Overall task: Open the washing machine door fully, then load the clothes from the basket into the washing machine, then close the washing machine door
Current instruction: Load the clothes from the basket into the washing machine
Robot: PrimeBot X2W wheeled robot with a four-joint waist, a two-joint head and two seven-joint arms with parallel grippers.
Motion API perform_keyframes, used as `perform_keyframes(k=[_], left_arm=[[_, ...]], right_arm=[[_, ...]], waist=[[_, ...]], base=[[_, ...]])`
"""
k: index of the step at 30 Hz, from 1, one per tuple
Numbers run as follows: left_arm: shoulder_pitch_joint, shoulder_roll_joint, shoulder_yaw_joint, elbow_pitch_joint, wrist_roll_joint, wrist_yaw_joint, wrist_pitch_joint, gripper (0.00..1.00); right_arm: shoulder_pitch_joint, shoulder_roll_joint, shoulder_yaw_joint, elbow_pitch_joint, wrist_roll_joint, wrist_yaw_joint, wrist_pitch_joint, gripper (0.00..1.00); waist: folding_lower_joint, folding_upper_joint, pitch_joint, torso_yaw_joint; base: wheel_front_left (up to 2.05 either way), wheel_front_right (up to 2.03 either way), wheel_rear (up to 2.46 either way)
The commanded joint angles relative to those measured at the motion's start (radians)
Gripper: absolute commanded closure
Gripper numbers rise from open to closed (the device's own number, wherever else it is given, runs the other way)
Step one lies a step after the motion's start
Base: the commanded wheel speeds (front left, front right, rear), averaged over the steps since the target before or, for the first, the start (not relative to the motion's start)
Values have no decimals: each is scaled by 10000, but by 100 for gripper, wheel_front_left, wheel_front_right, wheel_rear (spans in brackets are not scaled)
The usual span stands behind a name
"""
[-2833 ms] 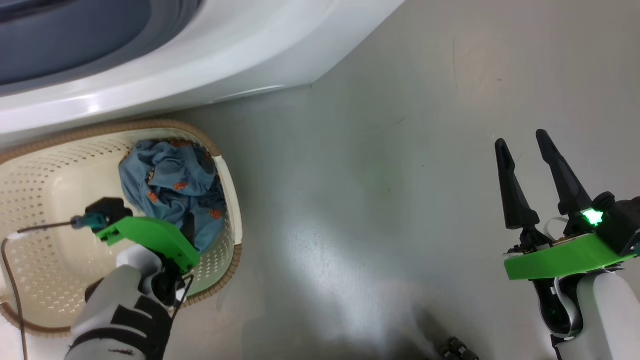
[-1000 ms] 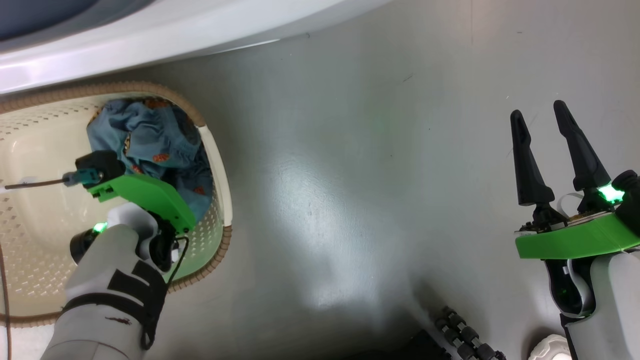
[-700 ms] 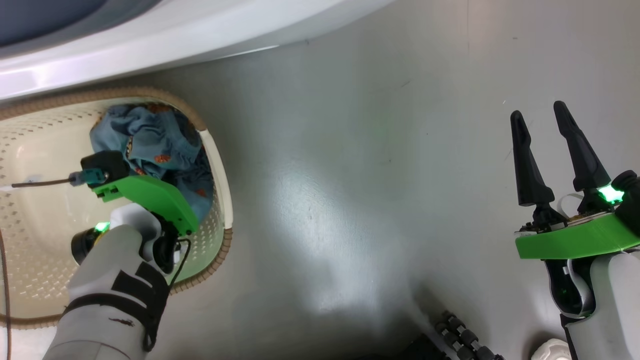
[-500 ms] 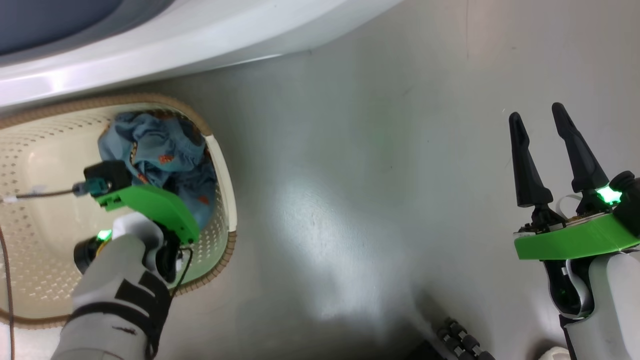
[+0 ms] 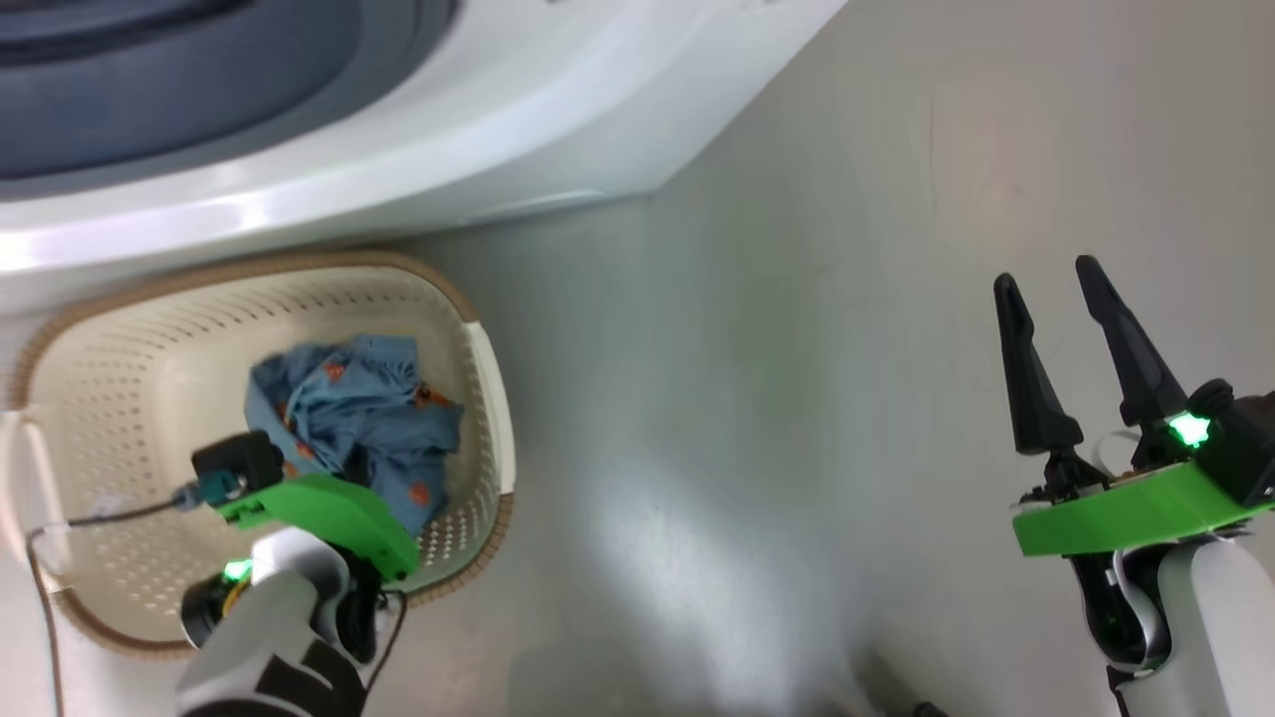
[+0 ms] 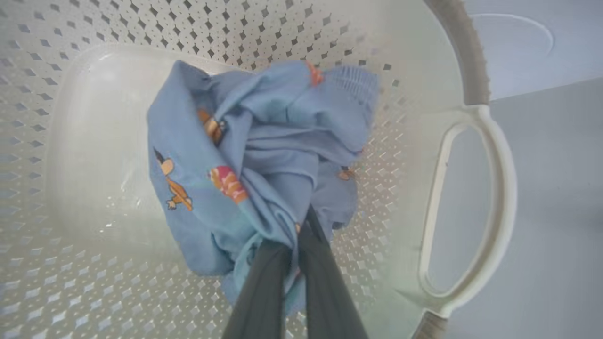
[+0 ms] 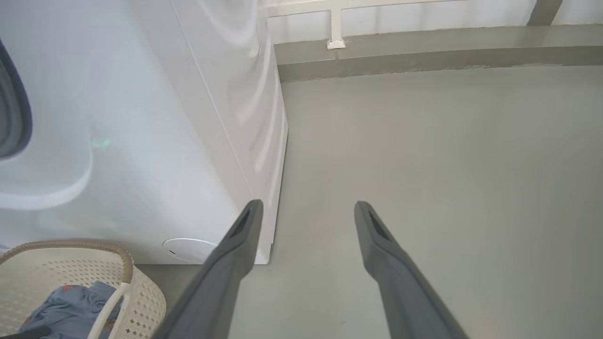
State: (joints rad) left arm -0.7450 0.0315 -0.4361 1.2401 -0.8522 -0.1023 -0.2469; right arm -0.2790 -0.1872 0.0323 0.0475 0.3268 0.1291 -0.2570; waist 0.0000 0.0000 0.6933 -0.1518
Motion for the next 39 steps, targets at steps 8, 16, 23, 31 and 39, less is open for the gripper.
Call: perform_keyframes(k=[8,16,23,31,39], left_arm=[[1404,189,63,-1654,-88,121,-145,100],[3122,188,530,-3439,724,386,-147,100],[4386,188,1111,-4933,1485,631,-148,100],[5033,187,1595,-6341,2375,765,-148,100],[5928,187,2236,-7771,3327,1014,-148,100]], right_arm=[[978,-107,185,-102,-130,16,-48,0],[1758,68,130,19,-268,16,-48,0],[2330,157,153,30,-562,16,-48,0],[2532,217,215,20,-731,16,-48,0],[2856,300,260,-16,-1005,16,-48,0]], waist=[[0,0,-1960,888],[0,0,-3564,1213],[0,0,-4487,1370],[0,0,-5012,1375],[0,0,-5706,1313]], base=[[0,0,0],[0,0,0],[0,0,0],[0,0,0],[0,0,0]])
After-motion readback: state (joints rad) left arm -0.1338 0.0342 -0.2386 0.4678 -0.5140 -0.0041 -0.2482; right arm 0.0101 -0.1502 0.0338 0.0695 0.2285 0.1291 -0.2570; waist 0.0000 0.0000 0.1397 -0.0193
